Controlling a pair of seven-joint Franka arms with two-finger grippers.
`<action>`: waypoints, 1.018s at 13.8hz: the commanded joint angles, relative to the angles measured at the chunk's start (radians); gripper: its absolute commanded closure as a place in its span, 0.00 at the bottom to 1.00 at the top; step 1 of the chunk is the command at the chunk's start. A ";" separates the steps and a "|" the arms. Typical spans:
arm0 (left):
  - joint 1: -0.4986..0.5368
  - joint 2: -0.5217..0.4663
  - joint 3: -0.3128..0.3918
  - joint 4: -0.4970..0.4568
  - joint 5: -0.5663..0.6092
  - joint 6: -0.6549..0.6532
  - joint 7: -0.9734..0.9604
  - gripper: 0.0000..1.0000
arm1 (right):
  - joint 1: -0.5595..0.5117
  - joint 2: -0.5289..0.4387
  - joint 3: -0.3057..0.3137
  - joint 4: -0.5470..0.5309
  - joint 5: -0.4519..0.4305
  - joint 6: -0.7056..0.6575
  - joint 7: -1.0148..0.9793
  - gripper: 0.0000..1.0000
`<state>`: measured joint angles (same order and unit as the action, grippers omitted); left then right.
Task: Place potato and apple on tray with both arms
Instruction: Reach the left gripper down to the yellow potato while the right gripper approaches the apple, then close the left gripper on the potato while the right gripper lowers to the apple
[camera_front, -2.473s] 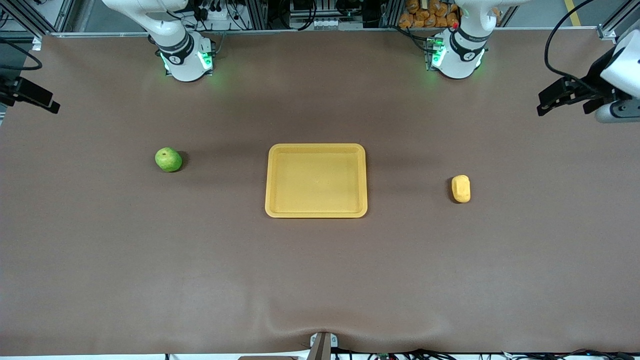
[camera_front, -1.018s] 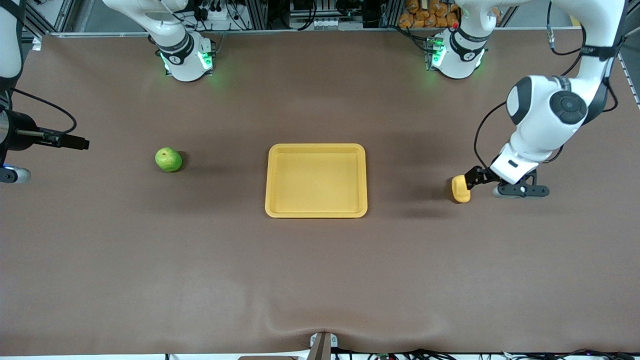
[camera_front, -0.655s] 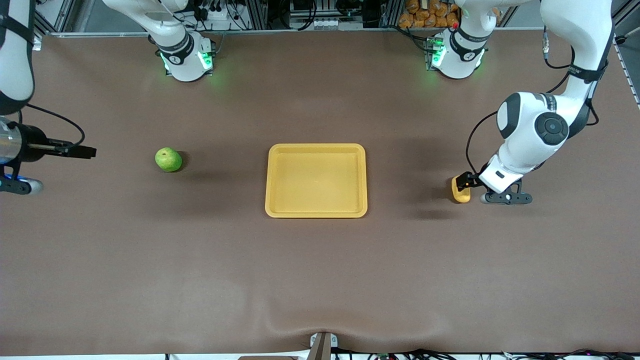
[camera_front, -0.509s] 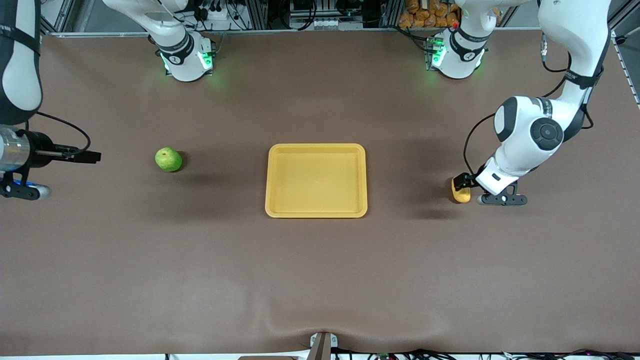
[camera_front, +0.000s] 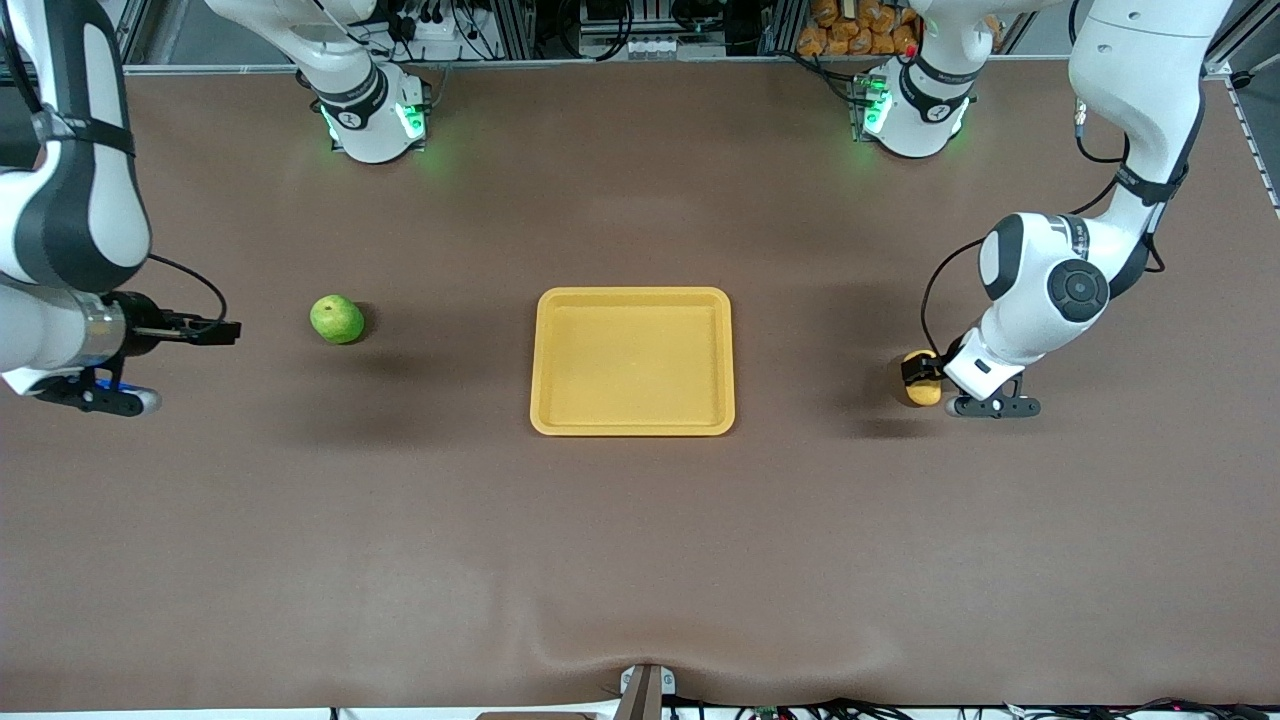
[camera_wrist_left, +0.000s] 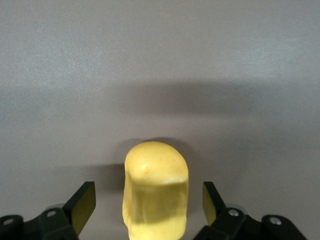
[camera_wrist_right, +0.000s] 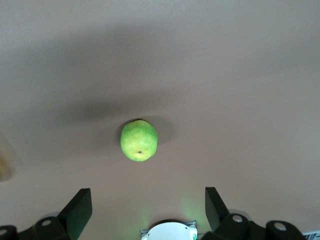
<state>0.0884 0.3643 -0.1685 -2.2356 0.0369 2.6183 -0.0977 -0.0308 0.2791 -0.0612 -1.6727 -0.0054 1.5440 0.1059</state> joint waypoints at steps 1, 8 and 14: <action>0.008 0.015 -0.003 0.005 0.026 0.019 -0.010 0.24 | -0.009 -0.060 0.011 -0.126 0.010 0.089 -0.009 0.00; 0.008 -0.013 -0.005 0.005 0.026 0.011 0.004 0.93 | -0.005 -0.098 0.012 -0.335 0.016 0.287 -0.009 0.00; -0.013 -0.080 -0.048 0.051 0.031 -0.079 0.004 1.00 | 0.000 -0.113 0.014 -0.495 0.025 0.482 -0.009 0.00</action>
<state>0.0803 0.3233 -0.1952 -2.2007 0.0524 2.5912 -0.0977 -0.0302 0.2106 -0.0534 -2.0925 0.0020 1.9703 0.1059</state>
